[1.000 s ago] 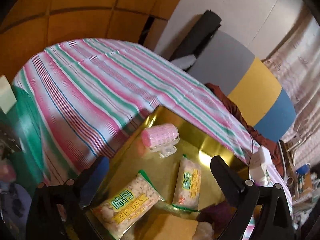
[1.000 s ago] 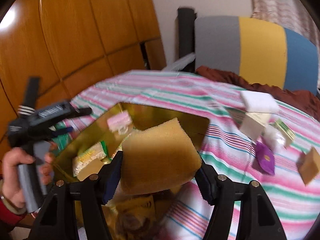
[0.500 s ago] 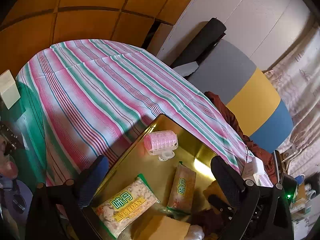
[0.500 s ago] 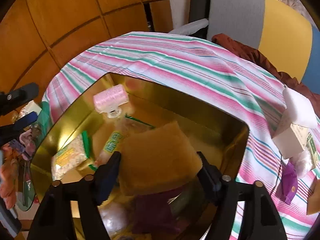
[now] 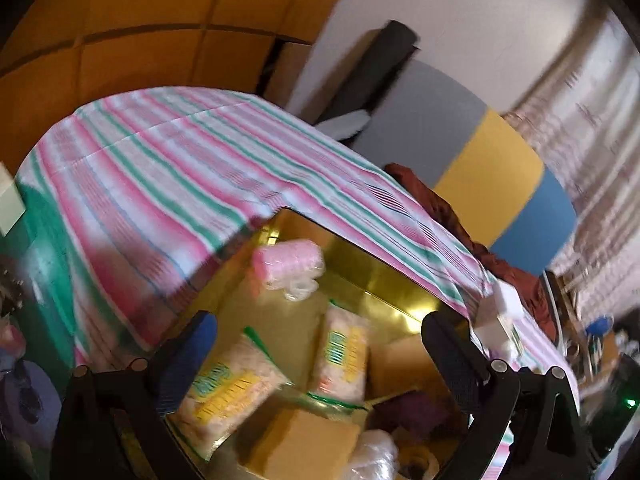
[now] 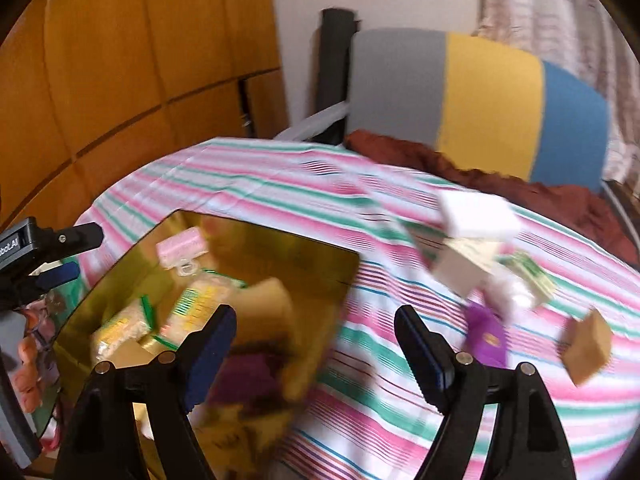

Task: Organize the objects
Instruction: 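Move the right tool back to the pile and grasp another yellow sponge, then grasp a purple snack packet with the left tool while the right tool holds the sponge, then carry the purple packet into the gold tray and release it with the left tool, then lower the sponge into the gold tray and open the right tool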

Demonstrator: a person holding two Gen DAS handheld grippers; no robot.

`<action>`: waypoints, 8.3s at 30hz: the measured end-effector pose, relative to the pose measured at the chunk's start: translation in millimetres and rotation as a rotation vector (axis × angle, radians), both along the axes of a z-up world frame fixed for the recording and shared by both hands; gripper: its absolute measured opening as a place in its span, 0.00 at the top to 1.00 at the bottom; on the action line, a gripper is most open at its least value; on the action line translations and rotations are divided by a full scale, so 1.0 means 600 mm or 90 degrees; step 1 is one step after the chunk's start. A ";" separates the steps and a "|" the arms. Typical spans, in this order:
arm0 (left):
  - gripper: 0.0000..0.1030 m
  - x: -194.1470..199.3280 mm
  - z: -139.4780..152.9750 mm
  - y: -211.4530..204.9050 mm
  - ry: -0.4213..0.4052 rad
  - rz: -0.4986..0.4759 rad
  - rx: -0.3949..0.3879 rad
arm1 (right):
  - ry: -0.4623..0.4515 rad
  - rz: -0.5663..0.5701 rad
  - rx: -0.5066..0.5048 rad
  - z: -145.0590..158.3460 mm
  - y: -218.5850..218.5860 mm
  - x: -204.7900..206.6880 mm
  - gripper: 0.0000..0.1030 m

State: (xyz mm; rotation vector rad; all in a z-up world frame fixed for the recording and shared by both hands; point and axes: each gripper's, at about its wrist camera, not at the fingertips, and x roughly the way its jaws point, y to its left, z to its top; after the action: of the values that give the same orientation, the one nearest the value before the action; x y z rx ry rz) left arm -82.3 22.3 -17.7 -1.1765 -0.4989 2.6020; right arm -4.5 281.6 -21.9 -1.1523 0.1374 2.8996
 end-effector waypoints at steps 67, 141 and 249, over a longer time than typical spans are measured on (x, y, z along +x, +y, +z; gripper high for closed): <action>0.00 0.141 -0.045 0.467 0.014 -0.275 -0.170 | 0.046 -0.388 -0.106 -0.121 0.387 0.143 0.47; 0.55 0.062 -0.145 0.595 0.142 -0.357 -0.310 | 0.072 -0.390 -0.130 -0.128 0.394 0.160 0.47; 0.00 0.077 -0.044 0.003 0.052 -0.040 -0.082 | -0.008 0.098 0.089 -0.016 -0.061 -0.081 0.31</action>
State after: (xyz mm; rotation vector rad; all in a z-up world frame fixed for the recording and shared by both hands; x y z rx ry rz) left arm -36.3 24.0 -44.1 -1.1001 -0.2774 2.6487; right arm -52.9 245.0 -31.3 -1.2084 -0.1586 2.9733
